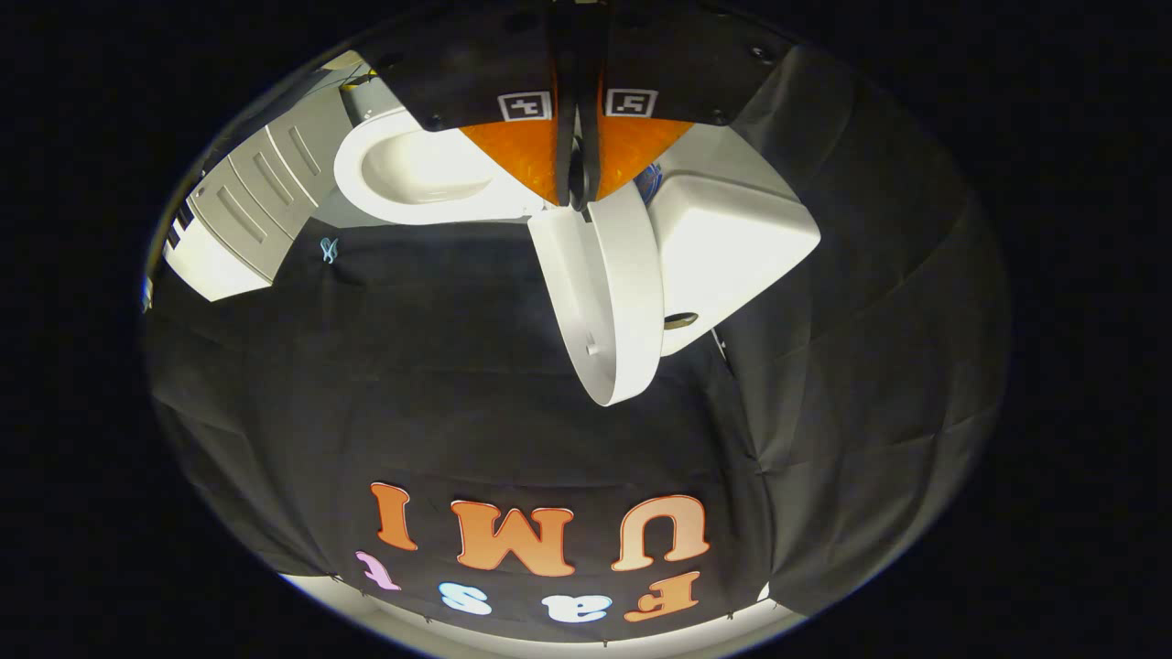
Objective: Open the toilet lid.
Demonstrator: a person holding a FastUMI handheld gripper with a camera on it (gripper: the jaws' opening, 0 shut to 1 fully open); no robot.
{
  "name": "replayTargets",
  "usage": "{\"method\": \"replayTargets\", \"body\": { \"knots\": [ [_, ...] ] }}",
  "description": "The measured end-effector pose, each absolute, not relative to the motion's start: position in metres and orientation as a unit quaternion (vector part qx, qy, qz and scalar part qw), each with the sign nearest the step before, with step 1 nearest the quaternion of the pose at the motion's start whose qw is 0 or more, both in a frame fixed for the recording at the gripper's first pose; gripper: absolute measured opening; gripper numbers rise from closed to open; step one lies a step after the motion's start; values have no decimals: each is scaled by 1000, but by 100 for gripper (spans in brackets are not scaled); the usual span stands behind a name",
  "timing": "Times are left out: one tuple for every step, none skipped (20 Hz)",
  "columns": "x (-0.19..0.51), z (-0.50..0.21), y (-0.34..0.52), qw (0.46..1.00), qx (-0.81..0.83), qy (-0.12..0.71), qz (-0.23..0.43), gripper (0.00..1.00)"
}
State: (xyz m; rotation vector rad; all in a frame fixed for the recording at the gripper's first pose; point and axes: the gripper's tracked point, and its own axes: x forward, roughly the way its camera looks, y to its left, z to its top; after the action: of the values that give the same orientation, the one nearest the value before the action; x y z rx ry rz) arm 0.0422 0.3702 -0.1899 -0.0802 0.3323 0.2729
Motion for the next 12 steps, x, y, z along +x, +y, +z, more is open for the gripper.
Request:
{"method": "replayTargets", "body": {
  "knots": [
    [45, -188, 369, 976, -43, 165, 137, 8],
    [44, -188, 370, 974, -45, 168, 144, 8],
    [40, -189, 376, 969, -41, 177, 165, 10],
    [39, -185, 378, 968, -37, 176, 176, 24],
    [37, -177, 375, 969, -37, 166, 179, 38],
    [40, -165, 366, 971, -39, 153, 177, 52],
    [40, -152, 357, 974, -38, 137, 177, 66],
    [43, -140, 348, 976, -39, 127, 171, 66],
    [47, -131, 338, 978, -38, 118, 167, 74],
    [50, -123, 327, 979, -34, 113, 166, 82],
    [53, -116, 316, 980, -27, 109, 163, 90],
    [55, -107, 304, 982, -17, 103, 160, 98]
  ]
}}
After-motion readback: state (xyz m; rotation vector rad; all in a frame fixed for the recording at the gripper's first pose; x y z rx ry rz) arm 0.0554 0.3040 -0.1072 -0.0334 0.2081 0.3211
